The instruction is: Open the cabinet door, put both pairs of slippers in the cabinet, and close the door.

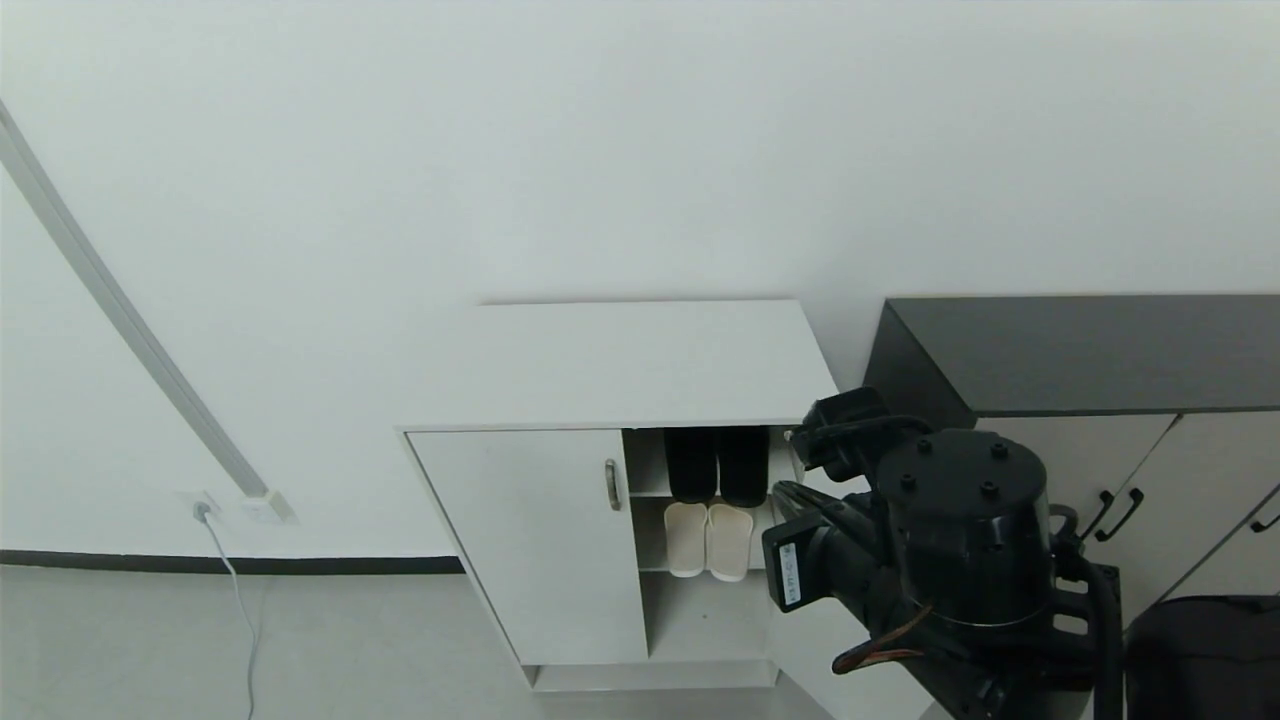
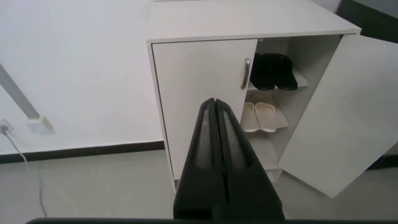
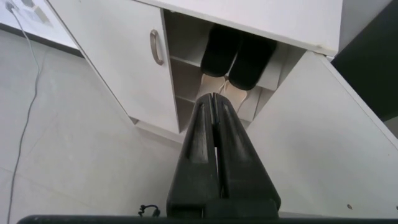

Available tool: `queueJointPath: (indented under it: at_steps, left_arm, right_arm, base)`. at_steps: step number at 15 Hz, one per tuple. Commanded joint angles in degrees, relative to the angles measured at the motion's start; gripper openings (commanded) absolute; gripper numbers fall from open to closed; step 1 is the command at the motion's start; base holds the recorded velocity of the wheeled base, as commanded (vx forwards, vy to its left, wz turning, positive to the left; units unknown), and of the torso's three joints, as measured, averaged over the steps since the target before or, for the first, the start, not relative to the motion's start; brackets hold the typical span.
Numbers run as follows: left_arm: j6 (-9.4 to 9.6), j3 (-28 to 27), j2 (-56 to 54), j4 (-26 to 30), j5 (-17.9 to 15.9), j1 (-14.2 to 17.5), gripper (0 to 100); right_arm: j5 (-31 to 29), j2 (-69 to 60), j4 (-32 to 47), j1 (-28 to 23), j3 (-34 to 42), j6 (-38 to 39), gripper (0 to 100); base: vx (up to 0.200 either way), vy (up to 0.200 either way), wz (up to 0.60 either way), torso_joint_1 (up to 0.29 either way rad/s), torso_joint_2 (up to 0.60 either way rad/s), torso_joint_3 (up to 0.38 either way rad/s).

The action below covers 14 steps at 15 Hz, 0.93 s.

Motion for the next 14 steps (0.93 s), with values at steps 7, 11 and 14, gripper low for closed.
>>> queueJointPath:
  at_steps: [7, 11, 14]
  left_arm:
    - [-0.01, 0.01, 0.07, 0.0, -0.02, 0.01, 0]
    - [-0.01, 0.01, 0.07, 0.0, -0.02, 0.01, 0]
    - [-0.01, 0.01, 0.07, 0.0, -0.02, 0.01, 0]
  right_arm:
    - [0.02, 0.09, -0.02, -0.41, 0.07, -0.77, 0]
    - [0.02, 0.09, -0.02, -1.03, -0.01, -0.77, 0]
    - [0.02, 0.09, -0.02, -1.55, 0.07, -0.77, 0]
  base:
    - [0.0, 0.0, -0.17, 0.001, 0.0, 0.001]
    - [0.0, 0.0, -0.6, 0.009, 0.0, 0.001]
    - [0.0, 0.0, 0.0, 0.0, 0.0, 0.0]
